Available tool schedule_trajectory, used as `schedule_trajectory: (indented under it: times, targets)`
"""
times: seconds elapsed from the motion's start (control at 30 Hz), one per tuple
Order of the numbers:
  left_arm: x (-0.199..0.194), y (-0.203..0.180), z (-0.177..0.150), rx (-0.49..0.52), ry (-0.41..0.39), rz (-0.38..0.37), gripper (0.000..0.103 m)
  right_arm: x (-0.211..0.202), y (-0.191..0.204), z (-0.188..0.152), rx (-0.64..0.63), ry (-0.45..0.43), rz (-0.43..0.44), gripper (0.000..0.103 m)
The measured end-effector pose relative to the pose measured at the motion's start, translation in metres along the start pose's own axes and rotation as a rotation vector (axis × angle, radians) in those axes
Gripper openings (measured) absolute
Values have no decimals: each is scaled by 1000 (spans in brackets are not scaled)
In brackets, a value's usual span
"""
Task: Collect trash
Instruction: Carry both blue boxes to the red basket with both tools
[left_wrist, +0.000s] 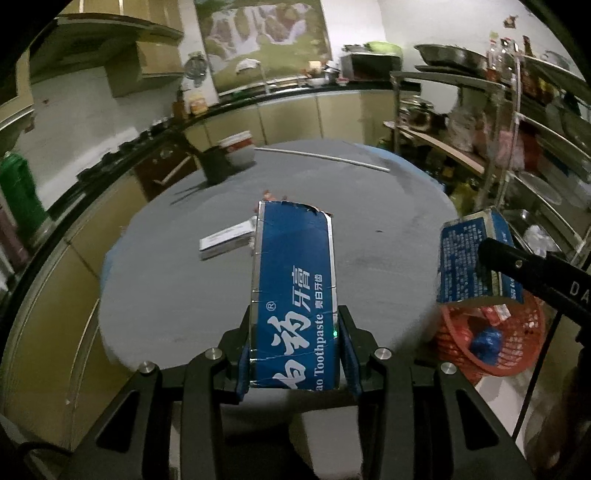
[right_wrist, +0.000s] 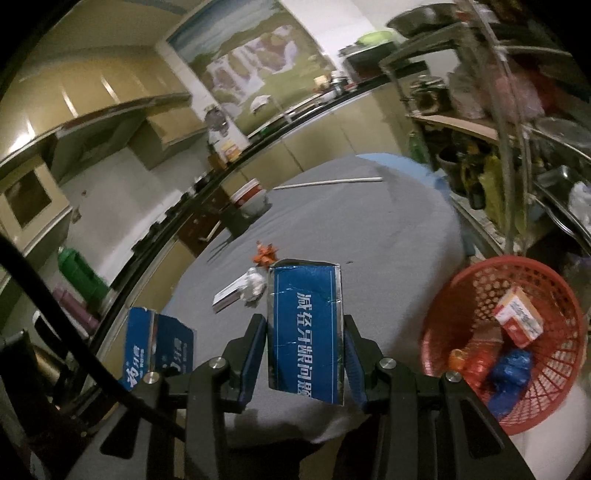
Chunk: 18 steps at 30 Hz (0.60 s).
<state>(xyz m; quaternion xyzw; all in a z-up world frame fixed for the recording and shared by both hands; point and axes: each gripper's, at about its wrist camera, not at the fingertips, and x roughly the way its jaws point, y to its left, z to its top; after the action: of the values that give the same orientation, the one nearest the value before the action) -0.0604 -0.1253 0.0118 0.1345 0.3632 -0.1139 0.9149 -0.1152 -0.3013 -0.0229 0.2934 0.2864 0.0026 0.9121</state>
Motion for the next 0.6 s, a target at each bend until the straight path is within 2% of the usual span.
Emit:
schedule_trajectory:
  times: [0.17, 0.6]
  targets:
    - [6, -33, 8, 52, 11, -51, 42, -15, -39, 6, 77, -29, -29, 43]
    - [32, -134, 18, 188, 111, -273, 42, -68, -159, 12, 308, -128, -135, 43]
